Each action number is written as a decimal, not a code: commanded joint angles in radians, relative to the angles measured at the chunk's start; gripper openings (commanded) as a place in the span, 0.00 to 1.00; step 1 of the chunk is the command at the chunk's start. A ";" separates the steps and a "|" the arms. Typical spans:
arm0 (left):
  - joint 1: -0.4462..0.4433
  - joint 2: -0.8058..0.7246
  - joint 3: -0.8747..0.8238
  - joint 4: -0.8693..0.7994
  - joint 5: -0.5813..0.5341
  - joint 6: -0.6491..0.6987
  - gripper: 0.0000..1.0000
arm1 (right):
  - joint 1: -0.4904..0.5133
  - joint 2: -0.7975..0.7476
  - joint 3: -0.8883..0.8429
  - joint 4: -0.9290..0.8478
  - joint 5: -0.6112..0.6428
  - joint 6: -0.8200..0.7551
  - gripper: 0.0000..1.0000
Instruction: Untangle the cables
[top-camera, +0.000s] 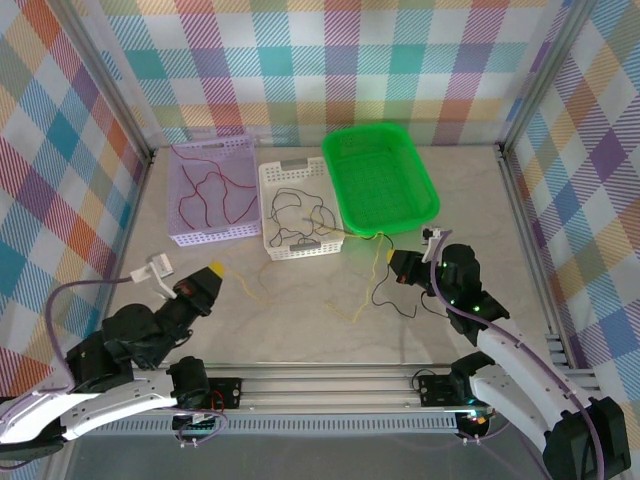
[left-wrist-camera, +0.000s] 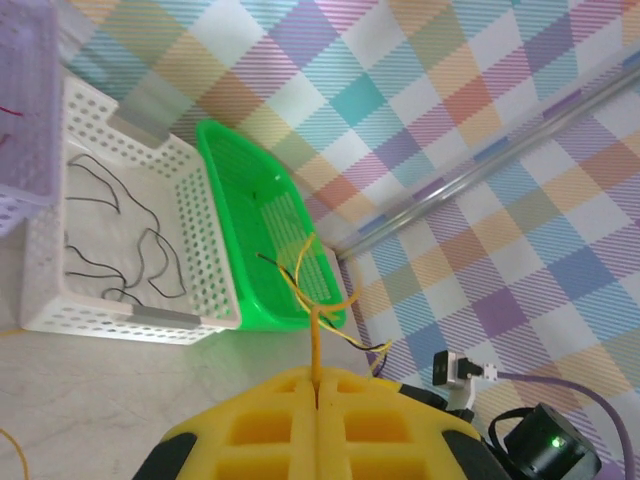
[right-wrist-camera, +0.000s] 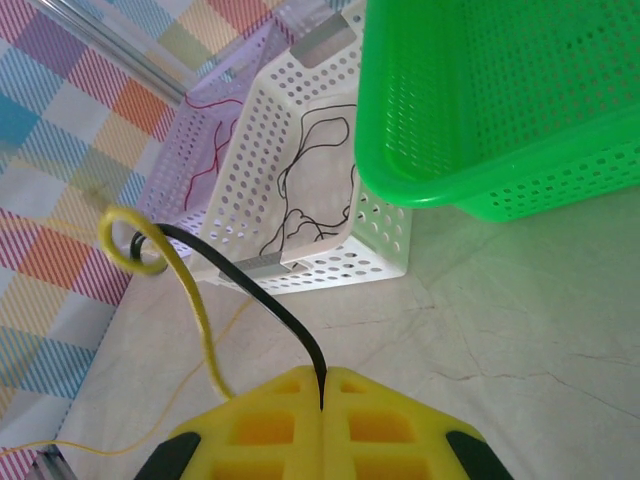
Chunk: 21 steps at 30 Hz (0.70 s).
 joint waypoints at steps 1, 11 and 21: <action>-0.004 0.000 0.072 -0.139 -0.062 0.000 0.00 | 0.001 -0.006 0.043 -0.030 0.043 -0.012 0.00; -0.005 0.154 0.356 -0.296 -0.132 0.094 0.00 | 0.001 0.068 0.114 -0.194 0.179 -0.019 0.00; -0.005 0.495 0.659 -0.283 -0.087 0.209 0.00 | 0.001 -0.136 0.013 -0.109 0.221 -0.011 0.00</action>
